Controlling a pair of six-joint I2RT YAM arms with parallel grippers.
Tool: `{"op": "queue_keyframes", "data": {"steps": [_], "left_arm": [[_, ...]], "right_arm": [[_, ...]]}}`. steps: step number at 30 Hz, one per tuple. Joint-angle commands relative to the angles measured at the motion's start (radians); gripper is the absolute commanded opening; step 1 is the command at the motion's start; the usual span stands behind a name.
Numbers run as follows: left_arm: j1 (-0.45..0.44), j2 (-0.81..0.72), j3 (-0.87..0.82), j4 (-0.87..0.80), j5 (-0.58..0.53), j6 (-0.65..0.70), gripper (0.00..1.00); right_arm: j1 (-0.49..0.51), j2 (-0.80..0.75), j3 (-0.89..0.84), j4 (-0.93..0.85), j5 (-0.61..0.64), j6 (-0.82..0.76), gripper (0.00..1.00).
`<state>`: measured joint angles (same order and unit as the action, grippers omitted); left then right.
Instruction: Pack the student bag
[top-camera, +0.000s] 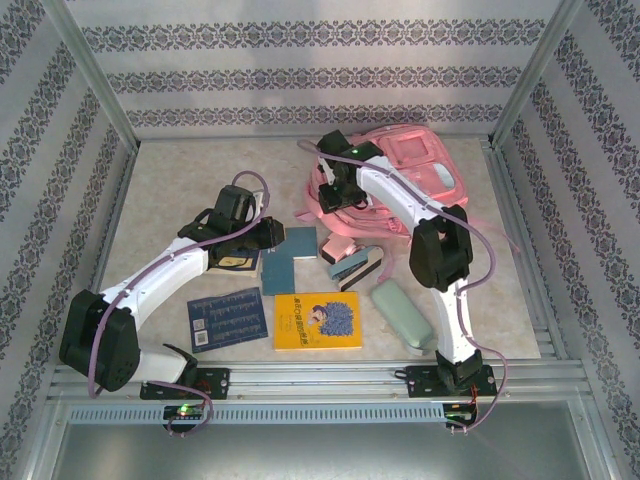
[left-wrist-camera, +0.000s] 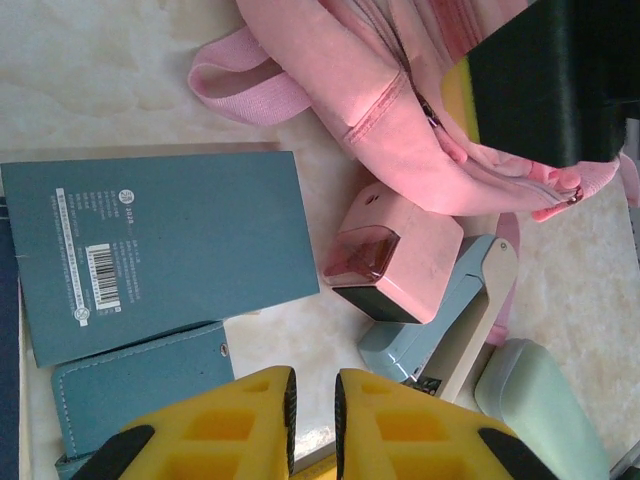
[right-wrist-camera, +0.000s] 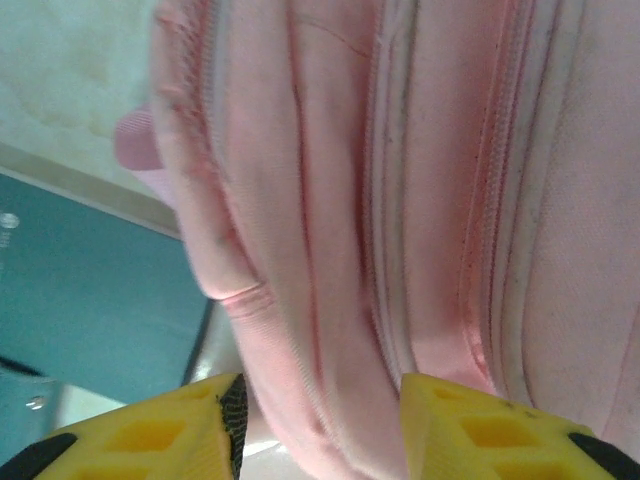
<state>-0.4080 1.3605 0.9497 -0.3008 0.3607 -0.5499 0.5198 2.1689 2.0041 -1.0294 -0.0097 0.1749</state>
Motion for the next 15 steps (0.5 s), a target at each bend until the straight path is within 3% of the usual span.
{"op": "queue_keyframes", "data": {"steps": [1,4,9,15], "left_arm": [[0.016,-0.014,-0.015,-0.004,0.008,0.024,0.19],[0.019,-0.016,-0.018,-0.002,0.008,0.024,0.19],[0.021,-0.016,-0.016,0.000,0.011,0.024,0.19],[0.018,0.005,0.031,-0.012,0.032,0.041,0.21]], "right_arm": [[0.005,0.032,-0.010,-0.025,0.053,-0.011,0.43],[0.008,0.044,-0.032,-0.024,0.069,-0.013,0.37],[0.017,0.001,-0.070,0.005,0.143,-0.018,0.07],[-0.008,-0.103,-0.019,0.007,0.099,0.018,0.00]]}}
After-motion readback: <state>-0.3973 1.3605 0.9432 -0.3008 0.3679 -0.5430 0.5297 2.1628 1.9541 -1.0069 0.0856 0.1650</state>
